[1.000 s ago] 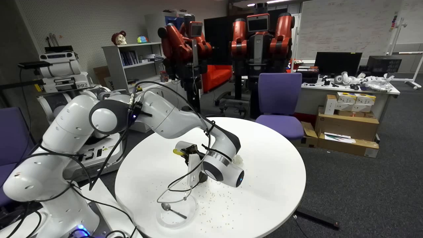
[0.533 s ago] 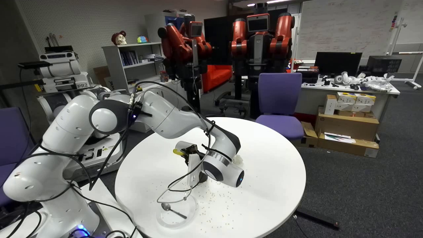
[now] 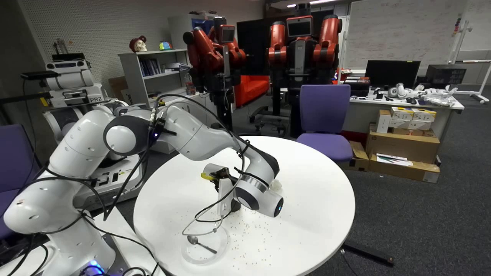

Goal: Pour the liquid from the mug on the left into the mug on the right.

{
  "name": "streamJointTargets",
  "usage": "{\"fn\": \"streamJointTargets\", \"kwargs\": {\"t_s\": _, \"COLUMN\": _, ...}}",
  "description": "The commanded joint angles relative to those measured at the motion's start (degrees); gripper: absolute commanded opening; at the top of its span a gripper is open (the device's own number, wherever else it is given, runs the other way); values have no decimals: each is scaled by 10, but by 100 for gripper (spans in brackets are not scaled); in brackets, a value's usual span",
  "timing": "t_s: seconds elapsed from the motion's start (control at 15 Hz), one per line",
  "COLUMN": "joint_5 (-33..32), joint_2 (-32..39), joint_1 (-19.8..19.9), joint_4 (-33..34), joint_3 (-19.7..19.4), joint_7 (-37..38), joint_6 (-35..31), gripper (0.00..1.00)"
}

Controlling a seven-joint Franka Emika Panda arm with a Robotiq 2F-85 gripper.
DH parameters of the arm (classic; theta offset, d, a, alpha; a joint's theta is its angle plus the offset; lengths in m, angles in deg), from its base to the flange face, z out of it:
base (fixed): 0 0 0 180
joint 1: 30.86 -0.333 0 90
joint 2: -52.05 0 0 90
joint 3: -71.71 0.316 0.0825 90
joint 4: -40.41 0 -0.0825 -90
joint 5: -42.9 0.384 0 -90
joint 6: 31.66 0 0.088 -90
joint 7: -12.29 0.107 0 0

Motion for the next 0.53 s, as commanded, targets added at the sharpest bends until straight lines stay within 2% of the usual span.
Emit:
{"fn": "streamJointTargets", "kwargs": {"t_s": 0.0, "joint_5": 6, "joint_2": 1, "joint_1": -2, "joint_4": 4, "joint_3": -3, "joint_7": 2, "joint_6": 4, "gripper": 5}}
{"fn": "streamJointTargets", "kwargs": {"t_s": 0.47, "joint_5": 12, "joint_2": 15, "joint_1": -12, "joint_4": 13, "joint_3": 3, "joint_7": 11, "joint_6": -2, "gripper": 5}}
